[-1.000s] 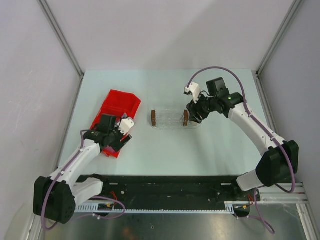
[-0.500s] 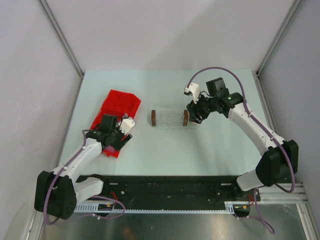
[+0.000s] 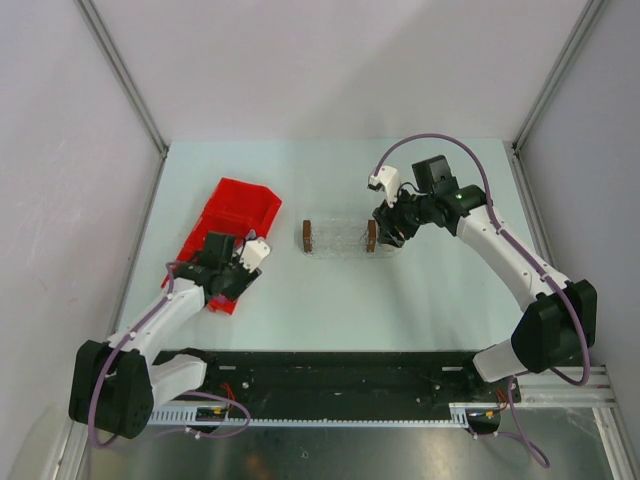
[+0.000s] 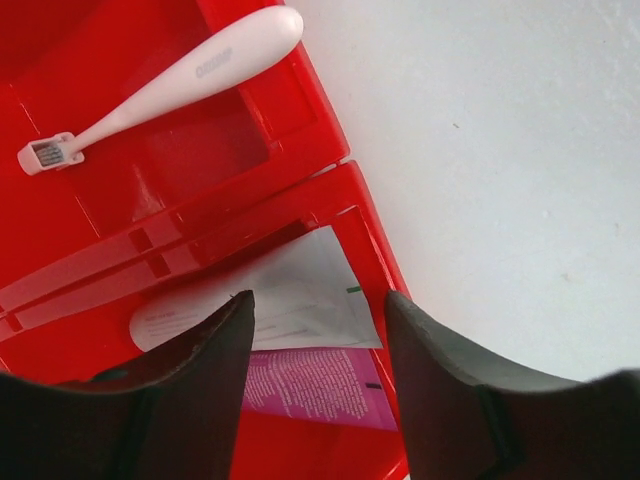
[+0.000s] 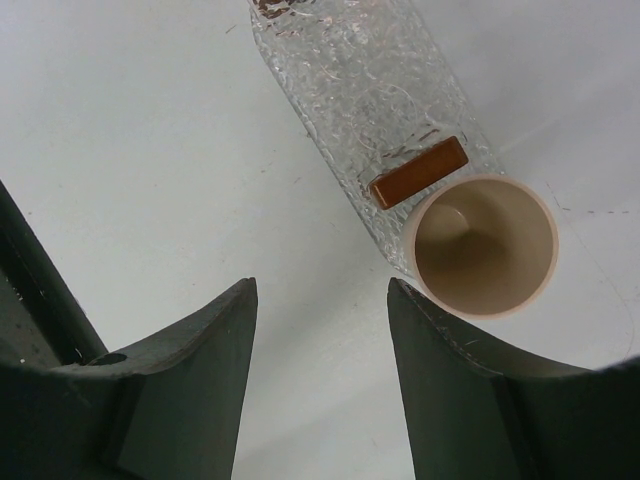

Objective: Prepare toiletry sets of a toothbrush and toothpaste on the tray

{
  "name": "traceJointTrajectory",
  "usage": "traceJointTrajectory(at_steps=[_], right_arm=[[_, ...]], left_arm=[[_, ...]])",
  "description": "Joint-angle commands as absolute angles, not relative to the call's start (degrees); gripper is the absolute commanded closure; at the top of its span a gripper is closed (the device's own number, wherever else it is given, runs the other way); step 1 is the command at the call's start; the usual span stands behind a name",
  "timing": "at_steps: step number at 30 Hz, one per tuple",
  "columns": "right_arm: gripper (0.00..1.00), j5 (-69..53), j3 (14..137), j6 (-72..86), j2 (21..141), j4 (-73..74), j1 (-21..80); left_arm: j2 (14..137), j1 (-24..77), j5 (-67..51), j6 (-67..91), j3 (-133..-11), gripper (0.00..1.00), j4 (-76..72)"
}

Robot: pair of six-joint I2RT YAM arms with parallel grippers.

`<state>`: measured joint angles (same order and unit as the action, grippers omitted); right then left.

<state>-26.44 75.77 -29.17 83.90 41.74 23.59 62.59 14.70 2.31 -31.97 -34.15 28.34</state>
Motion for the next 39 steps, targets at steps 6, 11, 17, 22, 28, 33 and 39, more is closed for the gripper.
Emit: traceJointTrajectory(at_steps=[6, 11, 17, 22, 28, 33, 39], right_arm=[[0.40, -27.77, 75.59, -29.62, 84.11, 41.75, 23.38], [0.40, -28.04, 75.59, -29.62, 84.20, 41.84, 23.29], [0.40, -28.21, 75.59, -29.62, 84.11, 41.92, 23.29], [0.40, -28.30, 75.59, -29.62, 84.11, 41.92, 23.29], [0.40, -28.39, 75.59, -29.62, 84.20, 42.01, 23.29], [0.40, -28.39, 75.59, -29.62, 84.29, 42.01, 23.29], [0.40, -28.30, 75.59, -29.44, 84.20, 41.75, 23.38]], left_arm=[[62.84, 14.33, 2.11, -32.43, -32.87, 0.56, 26.98], [62.31, 14.33, 2.20, -32.17, -32.87, 0.69, 26.98], [62.05, 14.33, 2.02, -31.99, -32.87, 0.82, 26.90], [61.96, 14.33, 2.37, -31.73, -32.96, 1.00, 26.98], [60.21, 14.33, 2.55, -30.94, -33.84, 1.00, 27.07], [57.49, 14.33, 3.86, -30.24, -34.72, 1.00, 27.33], [54.14, 14.33, 5.36, -29.45, -36.73, 1.00, 28.39]])
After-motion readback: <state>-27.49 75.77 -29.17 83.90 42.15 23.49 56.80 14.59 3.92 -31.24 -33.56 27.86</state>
